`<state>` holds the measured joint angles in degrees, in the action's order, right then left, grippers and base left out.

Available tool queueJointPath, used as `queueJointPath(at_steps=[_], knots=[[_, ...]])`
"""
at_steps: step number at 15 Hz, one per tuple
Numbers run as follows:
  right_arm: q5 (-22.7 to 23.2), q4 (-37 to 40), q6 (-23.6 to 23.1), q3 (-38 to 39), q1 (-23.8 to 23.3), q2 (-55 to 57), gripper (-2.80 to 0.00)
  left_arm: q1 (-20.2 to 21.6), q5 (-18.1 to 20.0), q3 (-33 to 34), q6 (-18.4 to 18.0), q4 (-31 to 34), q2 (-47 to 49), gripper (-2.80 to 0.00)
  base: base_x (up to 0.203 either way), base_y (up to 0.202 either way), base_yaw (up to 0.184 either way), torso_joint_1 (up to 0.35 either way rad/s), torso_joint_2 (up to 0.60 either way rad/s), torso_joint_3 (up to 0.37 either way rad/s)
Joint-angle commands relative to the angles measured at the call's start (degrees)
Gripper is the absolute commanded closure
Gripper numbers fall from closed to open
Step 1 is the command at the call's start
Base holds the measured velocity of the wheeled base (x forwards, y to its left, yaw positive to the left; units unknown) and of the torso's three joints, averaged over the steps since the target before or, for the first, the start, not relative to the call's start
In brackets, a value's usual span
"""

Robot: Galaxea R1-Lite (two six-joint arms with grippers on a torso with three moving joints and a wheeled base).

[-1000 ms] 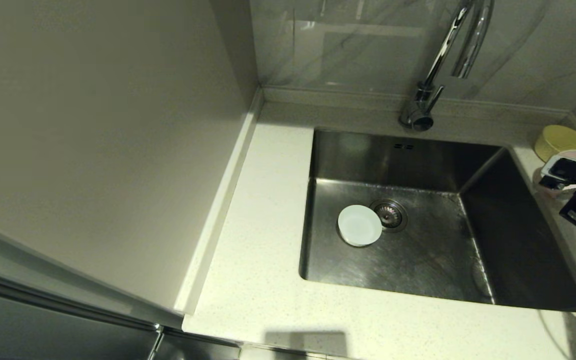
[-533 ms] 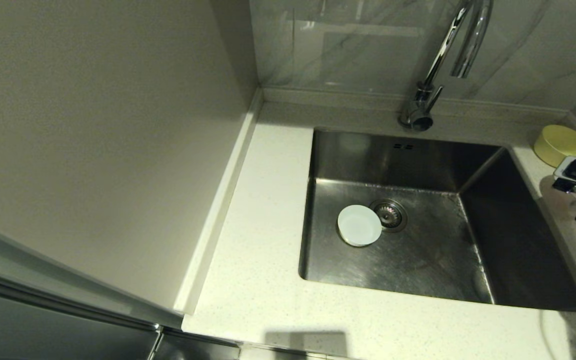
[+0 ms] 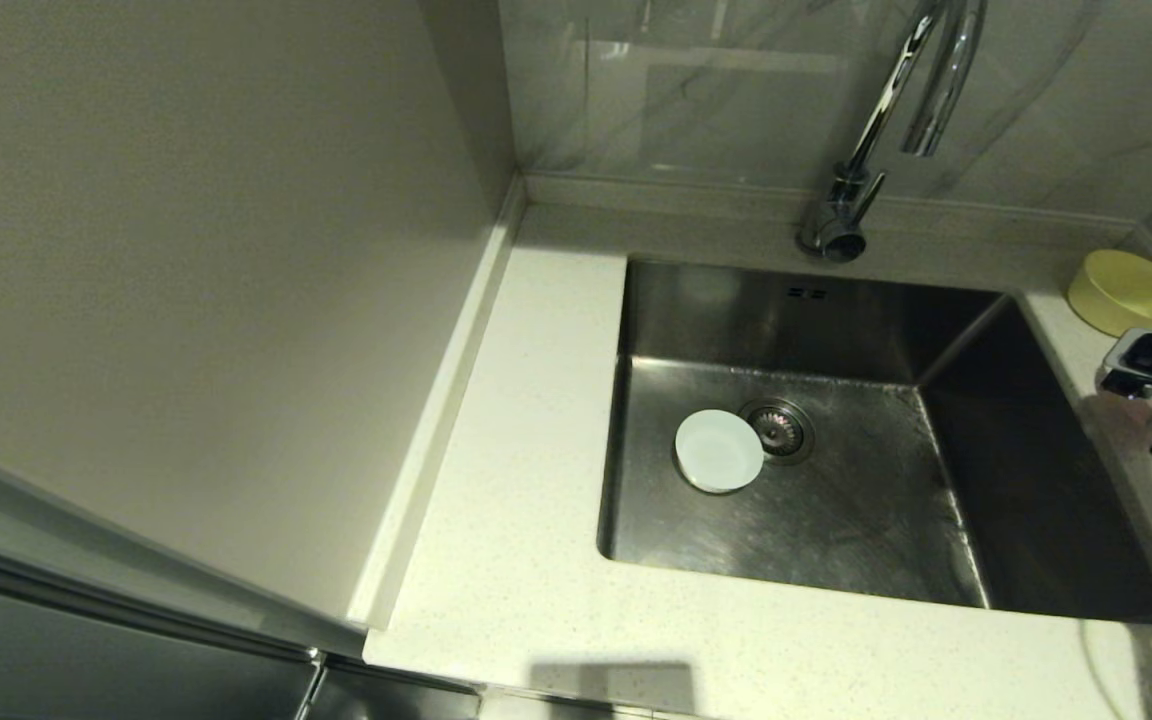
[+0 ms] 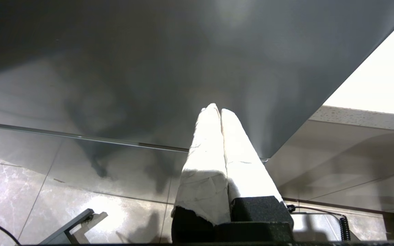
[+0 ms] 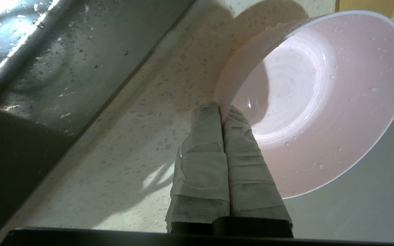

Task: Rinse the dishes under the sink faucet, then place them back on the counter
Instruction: Put a bowl back to the table from the sink

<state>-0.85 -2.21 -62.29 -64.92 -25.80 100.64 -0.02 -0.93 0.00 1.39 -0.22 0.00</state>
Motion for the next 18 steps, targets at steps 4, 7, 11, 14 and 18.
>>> queueJointPath(at_steps=[4, 7, 11, 14, 18], knots=[[0.06, -0.08, -0.28, -0.83, -0.13, 0.39, -2.80, 0.02, -0.04, 0.00, 0.01, -0.04, -0.09, 0.00, 0.000, 0.000, 0.000, 0.000, 0.00, 0.000], [0.17, -0.01, -0.20, -1.43, -0.14, -0.35, -2.80, 0.02, -0.04, 0.00, 0.01, -0.04, -0.09, 0.00, 0.000, 0.000, 0.000, 0.000, 0.00, 0.000], [1.21, 0.14, 0.55, -1.45, -0.11, -3.58, -2.80, 0.02, -0.04, 0.00, 0.01, -0.04, -0.09, 0.00, 0.000, 0.000, 0.000, 0.000, 0.00, 0.000], [5.90, 1.81, 1.26, -0.42, 0.01, -8.80, -2.80, 0.02, -0.04, 0.00, 0.01, -0.04, -0.09, 0.00, 0.000, 0.000, 0.000, 0.000, 0.00, 0.000], [16.95, 11.33, 9.81, -0.44, 3.76, -13.48, -2.80, 0.02, -0.04, 0.00, 0.01, -0.04, -0.09, 0.00, 0.000, 0.000, 0.000, 0.000, 0.00, 0.000]])
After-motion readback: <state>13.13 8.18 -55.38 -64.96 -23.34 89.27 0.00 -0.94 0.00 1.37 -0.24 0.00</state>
